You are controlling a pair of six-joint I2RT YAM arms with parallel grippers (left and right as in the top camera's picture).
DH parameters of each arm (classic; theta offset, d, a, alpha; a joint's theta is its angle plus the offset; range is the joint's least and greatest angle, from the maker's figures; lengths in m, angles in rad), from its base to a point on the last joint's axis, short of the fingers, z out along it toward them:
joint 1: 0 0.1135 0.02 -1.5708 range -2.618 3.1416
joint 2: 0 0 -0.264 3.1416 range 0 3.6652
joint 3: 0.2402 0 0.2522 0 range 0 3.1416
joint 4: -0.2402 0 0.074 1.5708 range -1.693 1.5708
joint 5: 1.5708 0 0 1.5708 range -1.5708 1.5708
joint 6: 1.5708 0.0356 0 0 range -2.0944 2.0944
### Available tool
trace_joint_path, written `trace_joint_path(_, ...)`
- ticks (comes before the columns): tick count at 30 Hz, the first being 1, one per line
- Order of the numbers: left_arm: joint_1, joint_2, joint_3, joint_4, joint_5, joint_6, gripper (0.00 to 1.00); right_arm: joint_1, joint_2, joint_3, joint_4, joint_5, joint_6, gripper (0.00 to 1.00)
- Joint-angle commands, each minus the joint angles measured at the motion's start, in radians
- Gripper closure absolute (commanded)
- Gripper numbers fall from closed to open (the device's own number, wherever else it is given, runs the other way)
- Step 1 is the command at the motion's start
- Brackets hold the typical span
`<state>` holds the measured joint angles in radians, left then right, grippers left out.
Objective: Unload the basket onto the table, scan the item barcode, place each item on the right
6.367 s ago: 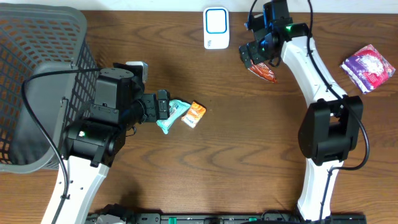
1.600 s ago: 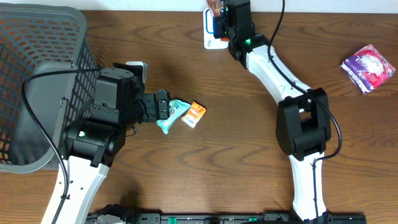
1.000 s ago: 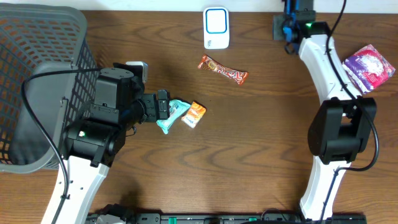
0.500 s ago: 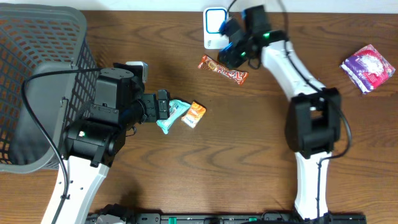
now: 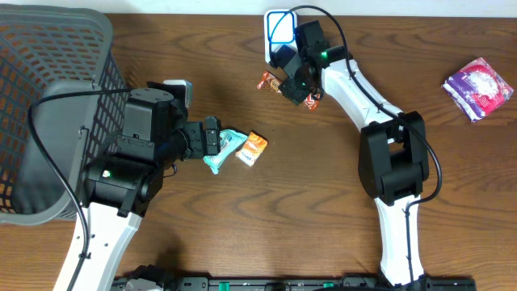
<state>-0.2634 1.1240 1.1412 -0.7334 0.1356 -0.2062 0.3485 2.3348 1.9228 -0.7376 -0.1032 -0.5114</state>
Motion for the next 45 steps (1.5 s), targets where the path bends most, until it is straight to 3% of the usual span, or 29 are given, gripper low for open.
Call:
trace_joint_path(1, 0.004, -0.001, 0.008, 0.000, 0.006, 0.006, 0.02, 0.003, 0.011, -0.018, -0.004, 0.015, -0.021, 0.39)
trace_joint_path(13, 0.004, -0.001, 0.008, 0.000, 0.006, 0.006, 0.02, -0.002, 0.066, -0.021, 0.008, 0.015, 0.028, 0.50)
trace_joint_path(15, 0.004, -0.001, 0.008, 0.000, 0.006, 0.006, 0.02, -0.001, 0.074, -0.021, 0.010, 0.016, 0.034, 0.62)
trace_joint_path(18, 0.004, -0.001, 0.008, 0.000, 0.006, 0.006, 0.02, -0.001, 0.074, -0.021, 0.037, 0.027, 0.093, 0.93)
trace_joint_path(19, 0.004, -0.001, 0.008, 0.000, 0.006, 0.006, 0.02, -0.001, 0.066, -0.018, 0.052, 0.037, 0.128, 0.99)
trace_joint_path(24, 0.004, -0.001, 0.008, 0.000, 0.006, 0.006, 0.02, -0.001, 0.027, 0.020, 0.114, 0.048, 0.259, 0.99)
trace_joint_path(33, 0.004, -0.001, 0.008, 0.000, 0.006, 0.006, 0.02, -0.002, -0.082, 0.066, 0.254, 0.042, 0.356, 0.99)
trace_joint_path(41, 0.004, -0.001, 0.008, 0.000, 0.006, 0.006, 0.02, 0.001, -0.039, 0.065, 0.502, 0.151, 0.504, 0.99)
trace_joint_path(45, 0.004, -0.001, 0.008, 0.000, 0.006, 0.006, 0.02, 0.000, -0.003, 0.065, 0.542, 0.155, 0.566, 0.99)
